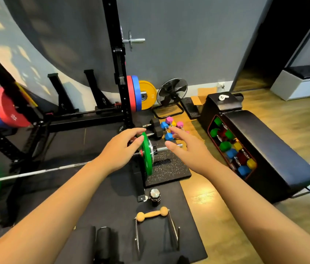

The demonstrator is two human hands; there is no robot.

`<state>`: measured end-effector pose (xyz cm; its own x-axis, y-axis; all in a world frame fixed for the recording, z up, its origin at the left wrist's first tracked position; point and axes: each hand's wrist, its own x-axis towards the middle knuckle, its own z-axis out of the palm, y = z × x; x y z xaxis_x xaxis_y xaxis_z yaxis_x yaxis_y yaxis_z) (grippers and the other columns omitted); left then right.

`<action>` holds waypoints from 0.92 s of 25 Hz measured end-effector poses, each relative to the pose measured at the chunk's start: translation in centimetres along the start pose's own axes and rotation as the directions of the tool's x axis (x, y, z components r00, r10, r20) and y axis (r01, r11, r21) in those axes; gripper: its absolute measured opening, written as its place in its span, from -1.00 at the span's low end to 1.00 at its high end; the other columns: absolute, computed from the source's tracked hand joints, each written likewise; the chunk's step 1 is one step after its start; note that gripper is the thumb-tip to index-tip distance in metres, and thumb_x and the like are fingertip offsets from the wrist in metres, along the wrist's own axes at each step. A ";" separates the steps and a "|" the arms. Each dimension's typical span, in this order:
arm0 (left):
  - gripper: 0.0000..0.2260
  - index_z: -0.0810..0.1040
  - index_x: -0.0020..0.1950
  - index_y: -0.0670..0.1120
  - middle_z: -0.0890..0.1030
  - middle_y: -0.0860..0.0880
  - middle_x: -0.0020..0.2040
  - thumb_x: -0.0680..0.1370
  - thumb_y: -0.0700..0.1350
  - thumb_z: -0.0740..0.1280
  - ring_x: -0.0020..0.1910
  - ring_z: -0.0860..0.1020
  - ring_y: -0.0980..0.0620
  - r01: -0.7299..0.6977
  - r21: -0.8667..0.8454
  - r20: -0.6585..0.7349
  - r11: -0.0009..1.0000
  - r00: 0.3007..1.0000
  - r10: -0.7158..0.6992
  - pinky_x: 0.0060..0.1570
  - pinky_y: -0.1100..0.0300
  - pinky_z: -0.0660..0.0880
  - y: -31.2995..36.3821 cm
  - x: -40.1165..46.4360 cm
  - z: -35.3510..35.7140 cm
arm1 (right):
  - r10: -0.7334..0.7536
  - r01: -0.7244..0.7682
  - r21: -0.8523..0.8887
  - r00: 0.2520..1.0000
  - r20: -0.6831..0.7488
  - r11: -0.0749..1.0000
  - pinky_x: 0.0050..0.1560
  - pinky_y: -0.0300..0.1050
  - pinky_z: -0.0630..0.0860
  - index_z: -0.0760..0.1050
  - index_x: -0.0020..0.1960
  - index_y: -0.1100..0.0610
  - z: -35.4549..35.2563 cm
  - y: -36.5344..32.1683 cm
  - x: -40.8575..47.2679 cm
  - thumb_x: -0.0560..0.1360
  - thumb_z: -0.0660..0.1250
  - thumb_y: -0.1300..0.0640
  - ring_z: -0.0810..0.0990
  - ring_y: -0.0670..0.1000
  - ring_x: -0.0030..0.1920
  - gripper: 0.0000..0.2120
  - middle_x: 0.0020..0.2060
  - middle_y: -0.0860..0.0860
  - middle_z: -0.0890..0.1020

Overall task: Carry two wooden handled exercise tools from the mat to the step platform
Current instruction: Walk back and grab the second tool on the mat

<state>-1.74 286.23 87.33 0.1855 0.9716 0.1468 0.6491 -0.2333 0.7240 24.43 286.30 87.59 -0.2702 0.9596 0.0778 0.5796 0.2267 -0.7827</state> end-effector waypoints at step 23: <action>-0.66 0.48 0.42 0.17 0.61 0.23 0.10 0.65 0.10 0.19 -0.09 0.70 0.04 0.624 -0.177 0.075 0.761 0.779 -0.622 0.41 -0.22 0.37 -35.5 0.1 36.6 | 0.509 -0.586 0.111 0.769 0.386 0.802 0.42 -0.07 0.41 0.44 0.48 -0.30 28.4 45.8 7.5 0.42 0.32 -0.44 0.50 -0.15 0.39 -0.34 0.31 -0.15 0.58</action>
<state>2.27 293.21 36.94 -0.2041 0.8994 -0.3865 0.4788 0.4361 0.7620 27.13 299.18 34.84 -0.2101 0.7893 -0.5769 0.5379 -0.3994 -0.7424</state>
